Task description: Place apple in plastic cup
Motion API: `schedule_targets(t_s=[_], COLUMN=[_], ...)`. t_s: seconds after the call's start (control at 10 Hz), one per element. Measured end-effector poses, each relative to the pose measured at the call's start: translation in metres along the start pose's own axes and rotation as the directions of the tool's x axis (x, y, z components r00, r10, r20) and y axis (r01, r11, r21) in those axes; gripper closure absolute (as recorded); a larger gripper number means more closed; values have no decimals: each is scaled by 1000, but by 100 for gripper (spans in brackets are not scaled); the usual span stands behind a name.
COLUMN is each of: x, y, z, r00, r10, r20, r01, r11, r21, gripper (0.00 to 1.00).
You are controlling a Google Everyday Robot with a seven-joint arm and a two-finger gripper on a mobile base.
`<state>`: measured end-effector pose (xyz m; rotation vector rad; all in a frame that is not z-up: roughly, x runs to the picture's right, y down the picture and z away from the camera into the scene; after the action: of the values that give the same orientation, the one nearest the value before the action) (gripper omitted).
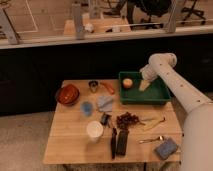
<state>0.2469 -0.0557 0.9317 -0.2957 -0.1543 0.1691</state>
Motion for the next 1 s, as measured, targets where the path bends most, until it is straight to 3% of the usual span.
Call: schedule_targets(t_s=[0.6,1.0], x=[2,-10], y=[-3,2], z=[44,62], r00=[987,977], r10=[118,126], r20=[113,171], r01=[-112,-116], r11=[992,991], r21=[-59,-67], gripper=[20,20])
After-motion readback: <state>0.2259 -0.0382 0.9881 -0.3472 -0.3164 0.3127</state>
